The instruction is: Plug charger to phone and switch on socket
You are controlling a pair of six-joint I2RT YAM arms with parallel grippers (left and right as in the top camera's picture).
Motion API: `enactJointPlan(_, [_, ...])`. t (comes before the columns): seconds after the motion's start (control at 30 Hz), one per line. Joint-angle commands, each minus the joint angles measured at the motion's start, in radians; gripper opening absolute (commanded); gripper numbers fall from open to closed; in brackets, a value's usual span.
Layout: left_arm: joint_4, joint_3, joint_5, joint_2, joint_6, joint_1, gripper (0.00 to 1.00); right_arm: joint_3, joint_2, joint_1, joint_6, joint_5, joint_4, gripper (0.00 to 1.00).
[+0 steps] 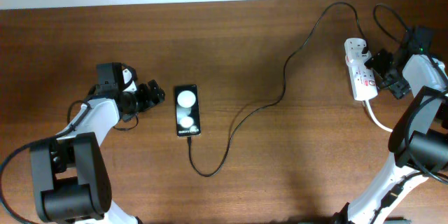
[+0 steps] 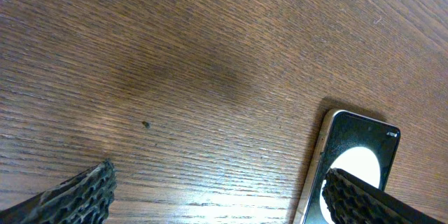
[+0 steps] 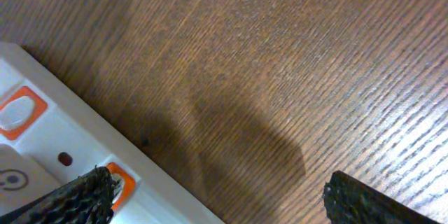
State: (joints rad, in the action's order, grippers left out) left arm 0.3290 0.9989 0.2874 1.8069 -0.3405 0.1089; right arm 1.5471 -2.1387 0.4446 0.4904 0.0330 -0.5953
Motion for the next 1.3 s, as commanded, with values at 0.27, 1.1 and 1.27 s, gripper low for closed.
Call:
enactJointPlan(0.27, [0.005, 0.0, -0.007, 0.011, -0.013, 0.005, 0.99, -0.018, -0.015, -0.006, -0.002, 0.024, 0.027, 0.99])
enactJointPlan(1.1, [0.005, 0.0, -0.007, 0.011, -0.013, 0.005, 0.99, -0.074, -0.015, -0.086, -0.003, 0.001, -0.029, 0.99])
enactJointPlan(1.27, [0.005, 0.0, -0.007, 0.011, -0.013, 0.005, 0.99, -0.074, -0.015, -0.087, -0.003, 0.0, -0.04, 0.99])
